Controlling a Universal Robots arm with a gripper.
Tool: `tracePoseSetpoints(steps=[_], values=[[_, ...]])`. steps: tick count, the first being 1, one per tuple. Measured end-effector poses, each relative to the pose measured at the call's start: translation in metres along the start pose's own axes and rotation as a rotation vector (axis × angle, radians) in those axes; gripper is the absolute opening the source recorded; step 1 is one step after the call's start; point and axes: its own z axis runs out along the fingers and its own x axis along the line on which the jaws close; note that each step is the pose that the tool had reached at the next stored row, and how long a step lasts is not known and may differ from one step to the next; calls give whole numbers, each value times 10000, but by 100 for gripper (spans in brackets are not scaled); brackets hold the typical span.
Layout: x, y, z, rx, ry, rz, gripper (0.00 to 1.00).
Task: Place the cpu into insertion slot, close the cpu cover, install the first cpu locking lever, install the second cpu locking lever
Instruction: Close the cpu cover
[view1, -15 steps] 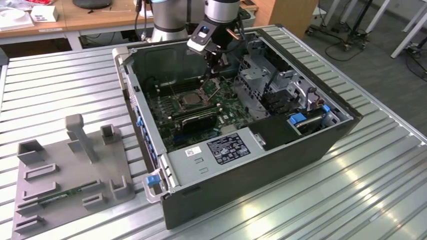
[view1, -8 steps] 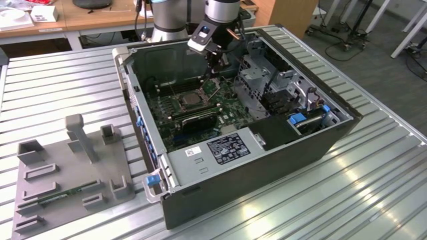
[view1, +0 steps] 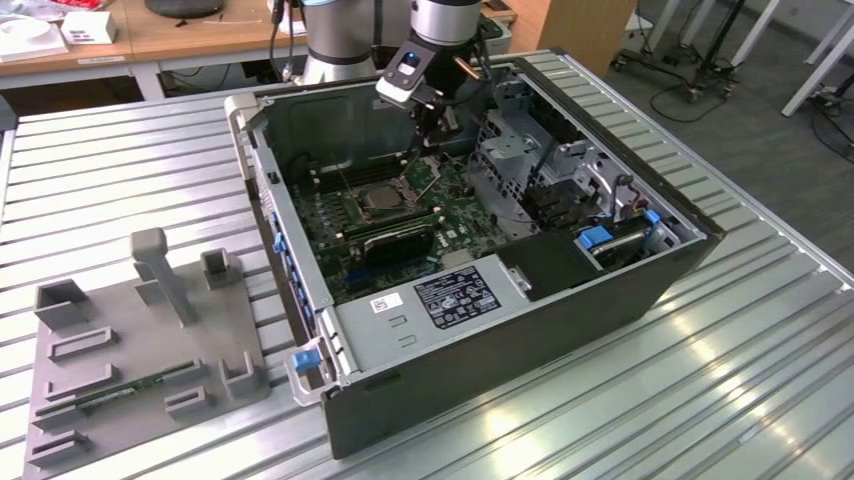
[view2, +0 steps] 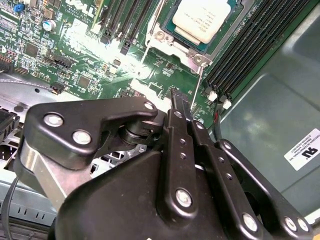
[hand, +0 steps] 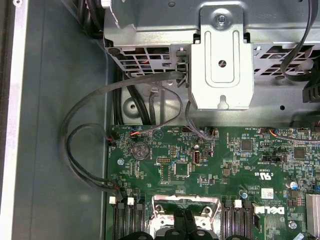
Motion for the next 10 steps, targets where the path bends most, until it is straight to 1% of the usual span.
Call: tracePoseSetpoints(steps=[6,10], values=[[0,16,0,0,0,0,11],[1,63,2,0,0,0,11]])
